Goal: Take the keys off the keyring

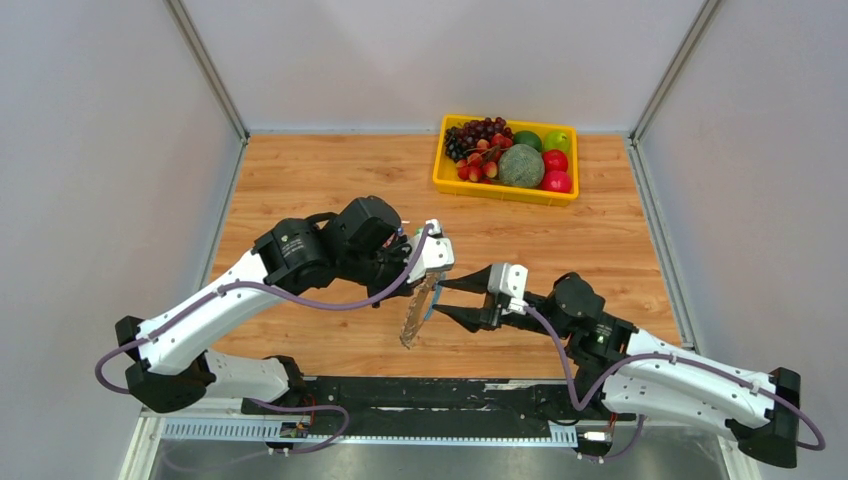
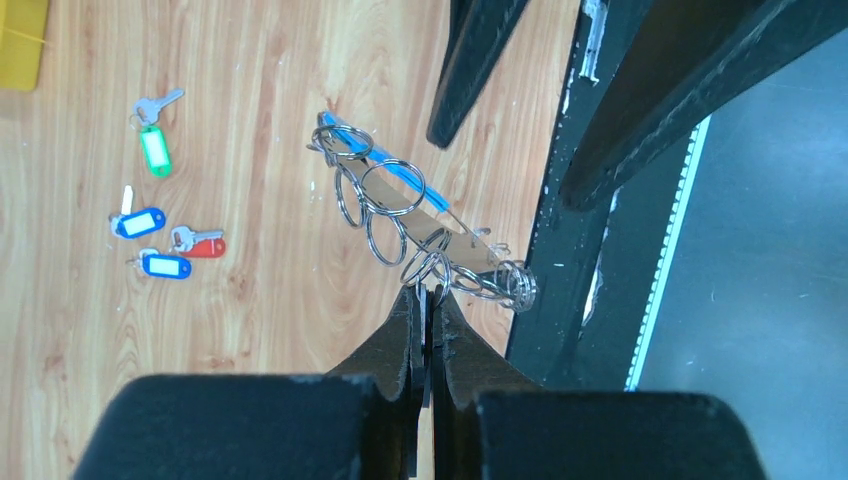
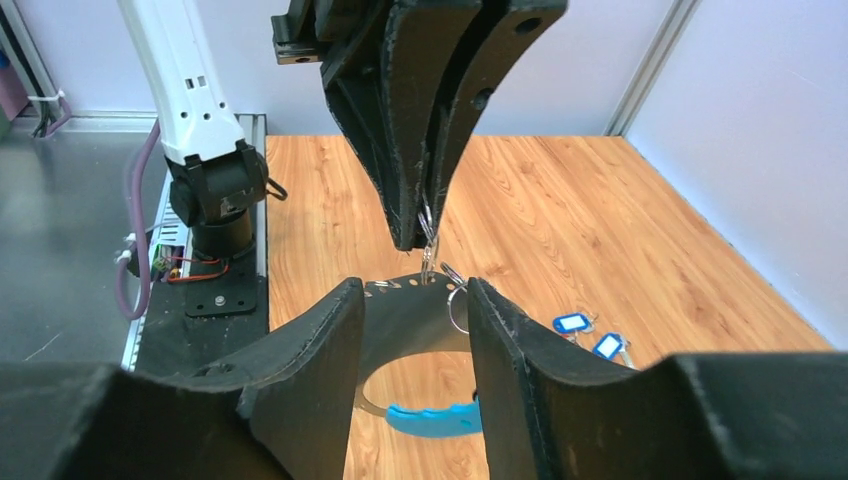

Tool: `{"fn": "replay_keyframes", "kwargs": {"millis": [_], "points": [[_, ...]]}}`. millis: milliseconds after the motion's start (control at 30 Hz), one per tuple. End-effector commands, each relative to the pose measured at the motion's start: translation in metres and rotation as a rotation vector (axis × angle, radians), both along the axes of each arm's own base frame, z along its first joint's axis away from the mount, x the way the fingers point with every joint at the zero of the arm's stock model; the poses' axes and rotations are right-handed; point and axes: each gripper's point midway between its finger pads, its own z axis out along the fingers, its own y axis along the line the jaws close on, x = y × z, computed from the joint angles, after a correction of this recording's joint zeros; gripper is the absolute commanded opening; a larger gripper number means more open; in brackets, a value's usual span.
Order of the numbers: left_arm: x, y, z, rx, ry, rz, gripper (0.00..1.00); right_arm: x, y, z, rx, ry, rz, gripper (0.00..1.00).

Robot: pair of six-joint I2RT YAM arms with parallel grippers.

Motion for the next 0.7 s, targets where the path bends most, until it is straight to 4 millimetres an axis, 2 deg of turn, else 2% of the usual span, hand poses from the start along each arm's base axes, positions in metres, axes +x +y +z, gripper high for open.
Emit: {"fn": "replay_keyframes", "kwargs": {"millis": [0, 133, 333, 533, 667], "points": [[0.004, -0.001, 0.011, -0.034, -0.077, -0.036, 0.0, 0.012, -0.011, 0.005, 0.008, 0.003, -0.081, 0.48], [0.001, -0.001, 0.006, -0.013, -0.076, -0.071, 0.0, 0.033, -0.015, 0.007, 0.008, 0.024, -0.183, 0.48], [-0.011, -0.004, 0.001, 0.019, -0.073, -0.147, 0.0, 0.061, -0.008, 0.008, -0.006, 0.079, -0.265, 0.36], [-0.022, -0.003, -0.009, 0.074, -0.076, -0.206, 0.0, 0.069, -0.001, 0.007, -0.004, 0.105, -0.254, 0.31], [-0.015, -0.002, -0.005, 0.079, -0.118, -0.18, 0.0, 0.059, 0.006, -0.003, -0.033, 0.113, -0.183, 0.28]]}}
